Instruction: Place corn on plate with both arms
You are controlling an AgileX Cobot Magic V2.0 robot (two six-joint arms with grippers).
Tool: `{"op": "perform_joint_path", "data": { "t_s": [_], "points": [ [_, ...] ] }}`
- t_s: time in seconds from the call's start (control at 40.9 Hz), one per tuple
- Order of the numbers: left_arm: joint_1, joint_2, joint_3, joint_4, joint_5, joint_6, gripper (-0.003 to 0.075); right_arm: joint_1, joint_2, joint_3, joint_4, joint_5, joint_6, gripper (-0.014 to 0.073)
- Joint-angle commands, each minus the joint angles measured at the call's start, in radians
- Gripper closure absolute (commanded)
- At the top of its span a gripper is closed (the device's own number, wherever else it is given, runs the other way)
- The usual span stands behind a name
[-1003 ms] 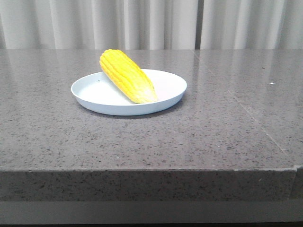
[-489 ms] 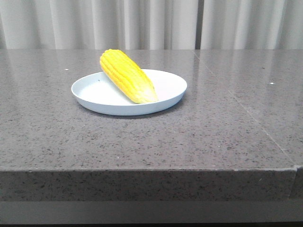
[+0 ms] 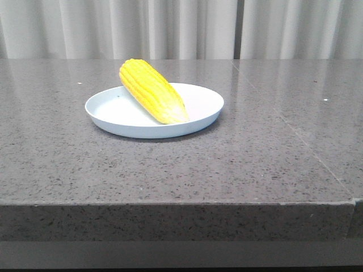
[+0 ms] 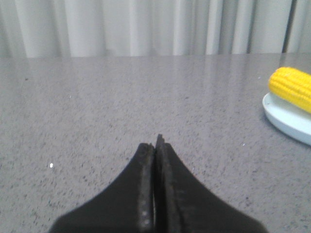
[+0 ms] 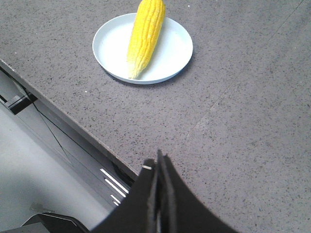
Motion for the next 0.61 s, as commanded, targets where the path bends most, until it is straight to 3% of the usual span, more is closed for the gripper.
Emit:
{"op": "perform_joint_path", "data": {
  "t_s": [0.0, 0.269, 0.587],
  "points": [
    [0.024, -0.018, -0.007, -0.028, -0.123, -0.013, 0.0741, -0.008, 0.004, -0.024, -0.008, -0.070, -0.011, 0.0680],
    [0.042, -0.018, 0.081, -0.079, -0.280, -0.013, 0.0741, -0.008, 0.004, -0.024, -0.008, -0.070, -0.011, 0.0680],
    [0.042, -0.018, 0.079, -0.075, -0.277, -0.013, 0.0741, -0.008, 0.004, -0.024, -0.008, -0.070, -0.011, 0.0680]
  ]
}}
